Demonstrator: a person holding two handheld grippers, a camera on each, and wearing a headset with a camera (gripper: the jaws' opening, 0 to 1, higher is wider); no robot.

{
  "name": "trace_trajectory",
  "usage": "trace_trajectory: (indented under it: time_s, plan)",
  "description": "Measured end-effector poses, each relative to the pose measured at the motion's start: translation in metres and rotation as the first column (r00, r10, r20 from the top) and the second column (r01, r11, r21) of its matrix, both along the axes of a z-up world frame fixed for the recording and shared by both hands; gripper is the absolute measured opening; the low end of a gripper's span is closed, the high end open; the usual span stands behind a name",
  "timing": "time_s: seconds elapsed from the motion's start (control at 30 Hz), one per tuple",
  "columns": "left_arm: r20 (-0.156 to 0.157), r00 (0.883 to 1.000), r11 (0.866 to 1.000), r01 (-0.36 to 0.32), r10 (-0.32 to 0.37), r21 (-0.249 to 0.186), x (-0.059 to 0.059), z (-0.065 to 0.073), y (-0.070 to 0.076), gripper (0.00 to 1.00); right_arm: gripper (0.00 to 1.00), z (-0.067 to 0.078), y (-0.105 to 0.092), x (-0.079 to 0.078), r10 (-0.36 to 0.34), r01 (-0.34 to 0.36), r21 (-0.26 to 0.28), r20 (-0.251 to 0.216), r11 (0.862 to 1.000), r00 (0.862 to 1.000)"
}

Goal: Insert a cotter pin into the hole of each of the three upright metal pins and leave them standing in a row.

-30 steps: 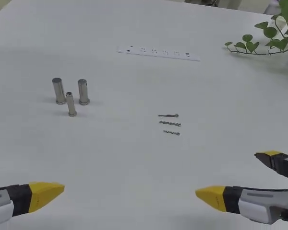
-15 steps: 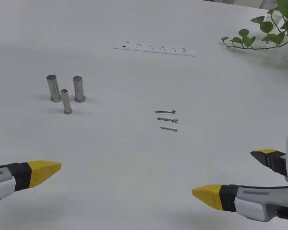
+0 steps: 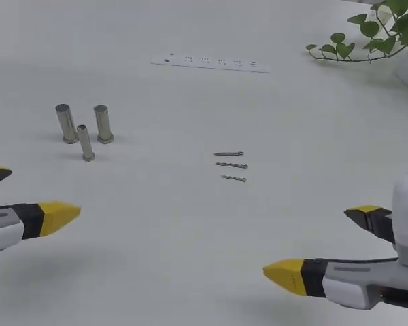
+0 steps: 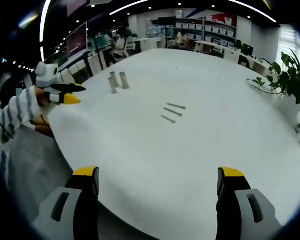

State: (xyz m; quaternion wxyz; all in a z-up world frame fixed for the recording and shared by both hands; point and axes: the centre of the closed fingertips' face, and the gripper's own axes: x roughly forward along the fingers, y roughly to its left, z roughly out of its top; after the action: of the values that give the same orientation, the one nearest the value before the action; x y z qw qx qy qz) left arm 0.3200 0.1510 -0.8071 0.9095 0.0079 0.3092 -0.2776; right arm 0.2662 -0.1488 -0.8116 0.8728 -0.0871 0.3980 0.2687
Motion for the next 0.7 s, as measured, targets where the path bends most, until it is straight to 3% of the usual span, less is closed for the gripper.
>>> trace_trajectory:
  time_s: [0.3,0.5,0.7]
  plan:
    - [0.007,0.999,0.999,0.047,-0.047,-0.001,0.013,0.000,-0.010,0.65,1.00,-0.001,0.008,-0.003,0.019,-0.019,0.003,-0.008,1.000,1.000]
    - [0.033,0.996,0.997,0.079,-0.079,0.006,0.031,0.008,-0.017,0.62,1.00,-0.002,0.010,-0.004,0.029,-0.029,0.007,-0.015,1.000,0.999]
    - [0.036,0.994,0.995,0.103,-0.103,0.015,0.044,0.009,-0.023,0.57,1.00,-0.003,0.010,-0.004,0.024,-0.024,0.009,-0.024,1.000,0.999]
